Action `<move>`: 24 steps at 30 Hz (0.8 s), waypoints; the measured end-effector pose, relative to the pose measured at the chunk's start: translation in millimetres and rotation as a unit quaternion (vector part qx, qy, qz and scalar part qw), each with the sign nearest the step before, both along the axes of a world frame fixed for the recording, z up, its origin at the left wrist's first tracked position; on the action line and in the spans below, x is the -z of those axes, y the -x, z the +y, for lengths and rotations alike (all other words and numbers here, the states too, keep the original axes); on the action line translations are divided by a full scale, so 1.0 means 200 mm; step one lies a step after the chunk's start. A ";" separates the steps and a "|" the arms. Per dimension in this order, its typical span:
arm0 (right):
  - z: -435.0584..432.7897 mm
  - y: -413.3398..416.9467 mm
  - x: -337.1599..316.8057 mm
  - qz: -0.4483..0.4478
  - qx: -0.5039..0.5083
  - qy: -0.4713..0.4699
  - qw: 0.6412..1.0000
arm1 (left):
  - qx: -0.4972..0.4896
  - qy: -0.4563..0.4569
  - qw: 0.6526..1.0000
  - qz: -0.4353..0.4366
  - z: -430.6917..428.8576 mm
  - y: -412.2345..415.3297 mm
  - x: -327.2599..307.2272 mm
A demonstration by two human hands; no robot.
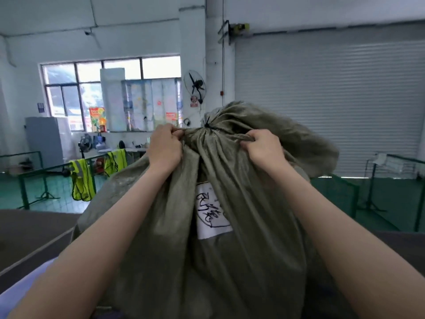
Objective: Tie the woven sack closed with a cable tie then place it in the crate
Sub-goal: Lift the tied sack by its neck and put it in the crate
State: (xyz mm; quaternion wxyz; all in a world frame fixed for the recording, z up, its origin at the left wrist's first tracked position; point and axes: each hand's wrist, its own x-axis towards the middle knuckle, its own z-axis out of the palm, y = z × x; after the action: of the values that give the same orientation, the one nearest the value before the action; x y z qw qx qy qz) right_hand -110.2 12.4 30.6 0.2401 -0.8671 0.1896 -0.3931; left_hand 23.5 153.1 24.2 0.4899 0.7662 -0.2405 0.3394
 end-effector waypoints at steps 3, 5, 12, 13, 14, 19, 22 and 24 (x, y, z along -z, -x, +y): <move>0.02 0.02 -0.20 -0.038 0.034 0.002 0.999 | 0.024 0.020 0.999 -0.006 -0.01 0.00 -0.21; 0.02 0.02 -0.32 -0.066 0.046 0.008 0.997 | 0.035 0.025 0.999 -0.003 -0.03 0.01 -0.34; 0.01 0.01 -0.59 -0.123 0.109 0.072 0.984 | 0.033 0.042 0.998 -0.032 -0.06 0.01 -0.63; 0.00 0.01 -0.61 -0.128 0.119 0.077 0.982 | 0.031 0.044 0.998 -0.034 -0.07 0.01 -0.66; 0.00 0.00 -0.63 -0.133 0.129 0.081 0.979 | 0.028 0.047 0.998 -0.034 -0.08 0.01 -0.68; -0.07 -0.04 -0.70 -0.171 0.164 0.092 0.967 | 0.022 0.056 0.997 -0.056 -0.15 0.03 -0.78; -0.12 -0.05 -0.74 -0.207 0.173 0.094 0.958 | 0.023 0.072 0.994 -0.081 -0.19 0.04 -0.84; -0.15 -0.06 -0.76 -0.234 0.177 0.091 0.952 | 0.024 0.081 0.990 -0.113 -0.23 0.04 -0.87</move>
State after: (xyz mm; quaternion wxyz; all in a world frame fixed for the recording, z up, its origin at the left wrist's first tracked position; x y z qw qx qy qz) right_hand -97.9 -18.6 183.4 0.1244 -0.7217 0.2419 -0.6366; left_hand 15.7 107.9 197.7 0.5282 0.6744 -0.2846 0.4304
